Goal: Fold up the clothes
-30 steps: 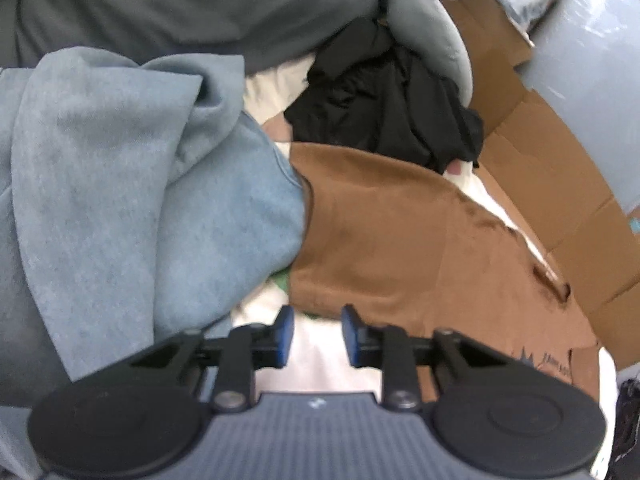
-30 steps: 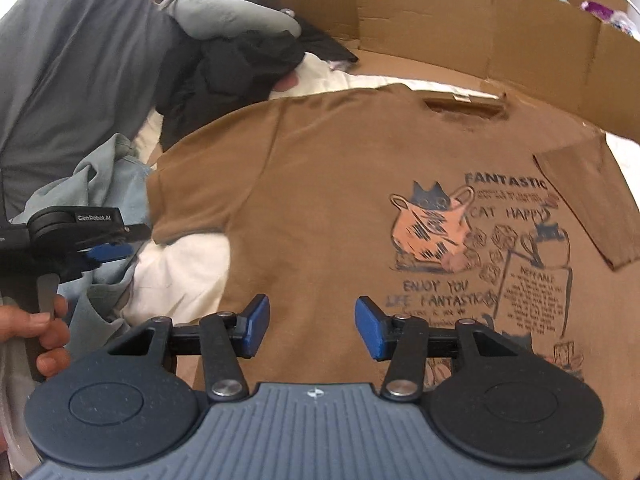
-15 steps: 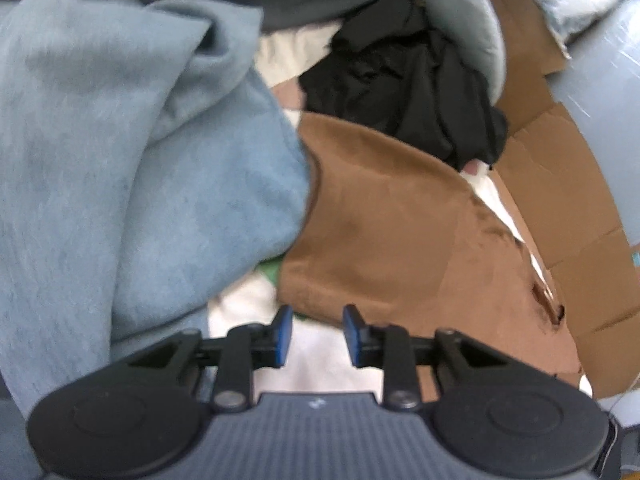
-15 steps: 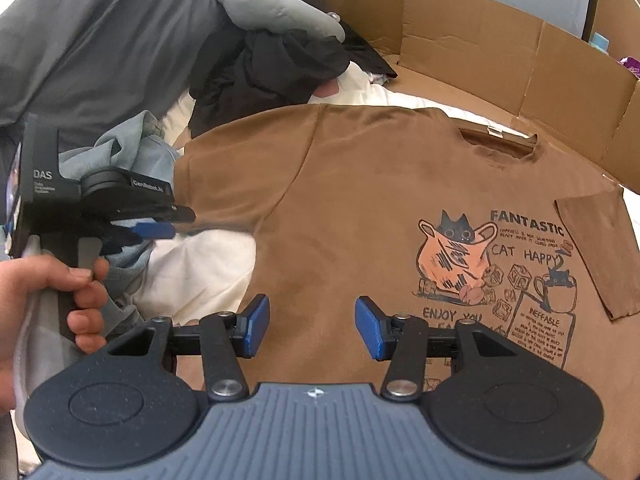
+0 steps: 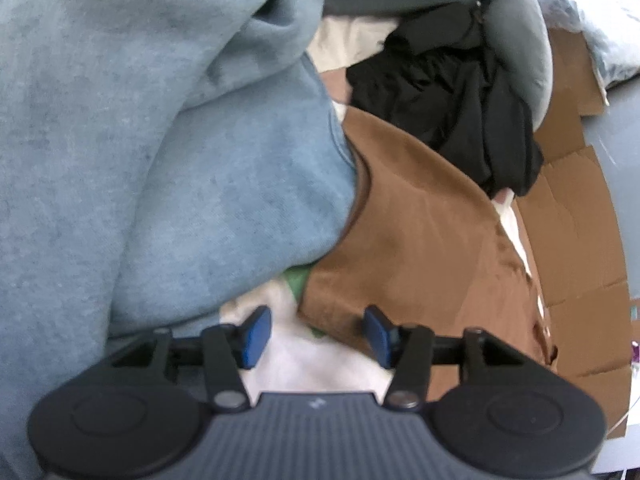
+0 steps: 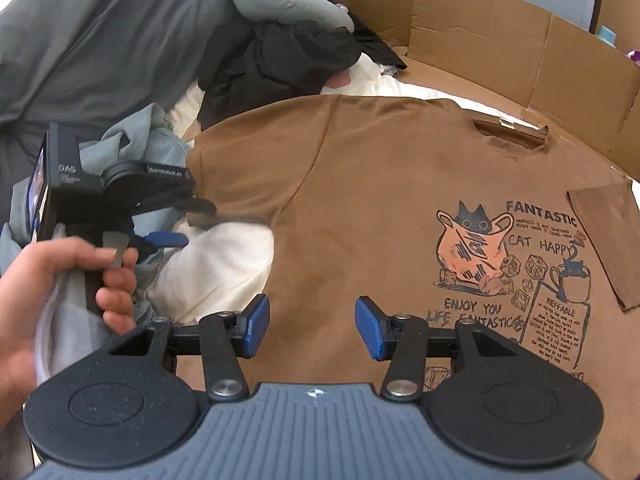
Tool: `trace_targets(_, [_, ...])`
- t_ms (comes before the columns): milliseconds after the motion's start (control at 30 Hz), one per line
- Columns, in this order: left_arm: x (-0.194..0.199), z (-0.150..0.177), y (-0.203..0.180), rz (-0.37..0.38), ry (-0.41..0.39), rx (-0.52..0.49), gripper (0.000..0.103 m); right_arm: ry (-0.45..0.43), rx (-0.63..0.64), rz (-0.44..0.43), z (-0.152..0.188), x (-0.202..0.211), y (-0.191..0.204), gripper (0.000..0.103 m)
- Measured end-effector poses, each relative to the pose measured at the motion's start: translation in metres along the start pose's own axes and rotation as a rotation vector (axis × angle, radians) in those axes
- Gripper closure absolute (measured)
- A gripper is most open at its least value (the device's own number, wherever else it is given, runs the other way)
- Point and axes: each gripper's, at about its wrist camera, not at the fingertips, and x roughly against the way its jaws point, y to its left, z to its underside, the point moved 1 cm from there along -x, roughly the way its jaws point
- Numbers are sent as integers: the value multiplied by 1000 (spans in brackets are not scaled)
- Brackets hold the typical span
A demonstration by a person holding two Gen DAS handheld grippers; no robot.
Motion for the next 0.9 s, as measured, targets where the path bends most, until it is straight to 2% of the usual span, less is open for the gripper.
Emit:
trace_targets(67, [-2,1,1,33,-12,10,48,4,-4,4,1,0,0,48])
trace_targets(133, [-4,2,3,45,-10,16,69,9,-10,6,2,-1,0,48])
trace_targets(167, [-4,2,5,38,-9,21,82,11,-9,8,2,-1,0,48])
trace_targets(200, [-4,2,8,41,-7,35,86,12,-6,9,2,-1,0,48])
trace_targets(333, [5,-1,17,119,-9,90,89,5,42,17,3,0,5,48])
trace_targets(433, [7,-3,20,156,10,103,85,6,74,10,3,-1,10,48])
trace_targets(533, [4,1,22,168,37,120,83,10,72,3,4,-2,11,48])
trace_targets(600, [2,4,20,166,47,119,74,11,62,2,4,-4,11,48])
trace_targets(667, [1,7,17,166,52,113,69,8,52,1,3,-5,10,48])
trace_targets(733, [0,8,15,162,43,111,69,2,42,0,2,-7,9,48])
trace_targets(833, [-2,6,15,165,33,127,74,-1,20,-2,0,-12,6,48])
trace_targets(900, [-1,5,14,168,21,123,93,-1,-3,-8,-2,-18,4,49])
